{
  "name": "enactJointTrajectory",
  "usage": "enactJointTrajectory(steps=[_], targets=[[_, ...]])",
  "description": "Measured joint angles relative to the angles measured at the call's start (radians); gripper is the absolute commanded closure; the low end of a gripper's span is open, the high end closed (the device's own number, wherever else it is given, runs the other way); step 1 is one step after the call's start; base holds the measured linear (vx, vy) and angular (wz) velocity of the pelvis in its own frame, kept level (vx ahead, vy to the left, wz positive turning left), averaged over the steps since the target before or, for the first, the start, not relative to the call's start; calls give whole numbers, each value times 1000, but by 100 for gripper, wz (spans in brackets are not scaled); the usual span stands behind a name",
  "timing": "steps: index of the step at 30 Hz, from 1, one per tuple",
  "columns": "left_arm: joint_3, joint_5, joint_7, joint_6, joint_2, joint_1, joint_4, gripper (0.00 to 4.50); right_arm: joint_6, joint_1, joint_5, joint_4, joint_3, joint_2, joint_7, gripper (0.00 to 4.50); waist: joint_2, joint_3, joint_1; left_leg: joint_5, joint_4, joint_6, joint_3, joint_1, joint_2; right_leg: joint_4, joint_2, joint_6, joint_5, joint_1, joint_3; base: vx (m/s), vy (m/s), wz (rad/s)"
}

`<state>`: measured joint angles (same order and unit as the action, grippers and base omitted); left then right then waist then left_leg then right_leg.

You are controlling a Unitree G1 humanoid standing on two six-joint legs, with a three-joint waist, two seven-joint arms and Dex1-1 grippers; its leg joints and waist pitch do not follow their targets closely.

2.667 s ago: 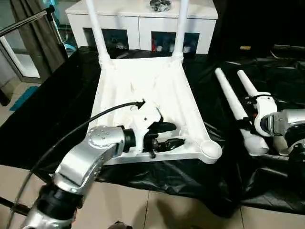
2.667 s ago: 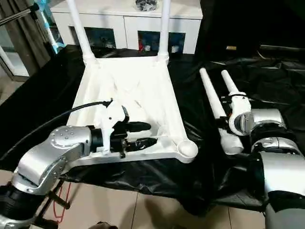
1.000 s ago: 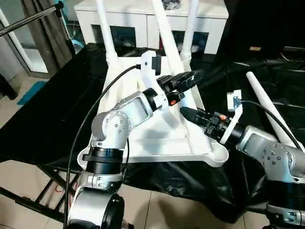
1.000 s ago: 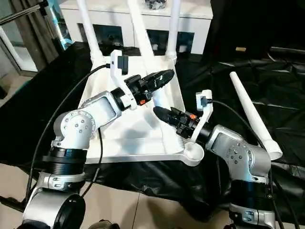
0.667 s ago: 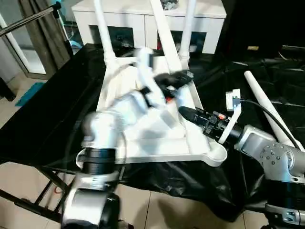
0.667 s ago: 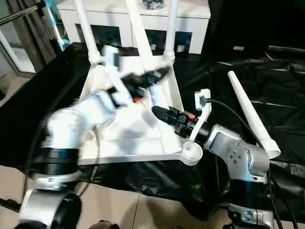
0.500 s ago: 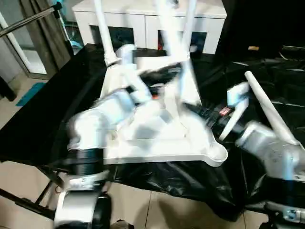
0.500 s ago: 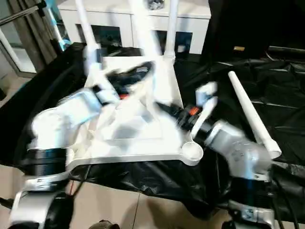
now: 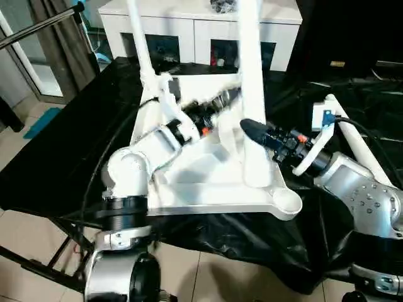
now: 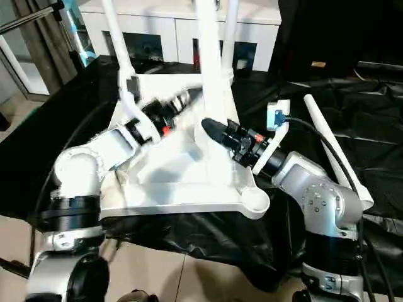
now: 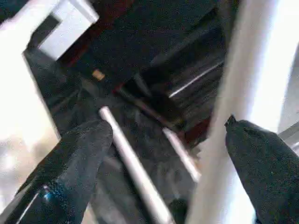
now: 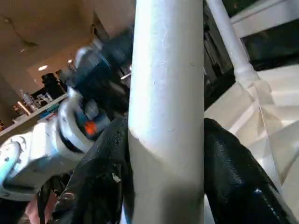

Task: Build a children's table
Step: Pick table leg

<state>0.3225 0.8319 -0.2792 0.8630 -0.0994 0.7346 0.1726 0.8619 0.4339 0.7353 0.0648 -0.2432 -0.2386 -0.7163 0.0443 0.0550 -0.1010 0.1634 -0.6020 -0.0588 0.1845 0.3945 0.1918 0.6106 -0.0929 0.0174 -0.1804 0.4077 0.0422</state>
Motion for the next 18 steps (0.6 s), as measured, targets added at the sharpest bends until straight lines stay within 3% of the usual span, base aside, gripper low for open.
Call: enactJointTrajectory(steps=[8,10,14,18], targets=[[1,39,-4,23,-12,-2,-24,0,-37,43,-13,-79,-39,-8,77,266,0,0,-2,0,0,0,0,0,0,0,0,0,0,0,0,0,0,0],[-14,38,-16,25,-7,-13,-32,0,-35,28,-25,-73,-17,-13,65,266,0,0,-3,0,1,0,0,0,0,0,0,1,0,0,0,0,0,0],[-84,-5,-49,22,2,-14,-11,0,11,-31,-38,-13,107,-26,14,266,0,0,-1,0,1,0,0,0,0,-1,0,1,-1,0,0,0,0,0],[-126,-44,-70,1,4,-11,39,0,24,-52,-44,13,159,-54,5,266,0,0,-2,0,0,0,0,0,-1,-1,0,2,0,0,-1,0,0,0]])
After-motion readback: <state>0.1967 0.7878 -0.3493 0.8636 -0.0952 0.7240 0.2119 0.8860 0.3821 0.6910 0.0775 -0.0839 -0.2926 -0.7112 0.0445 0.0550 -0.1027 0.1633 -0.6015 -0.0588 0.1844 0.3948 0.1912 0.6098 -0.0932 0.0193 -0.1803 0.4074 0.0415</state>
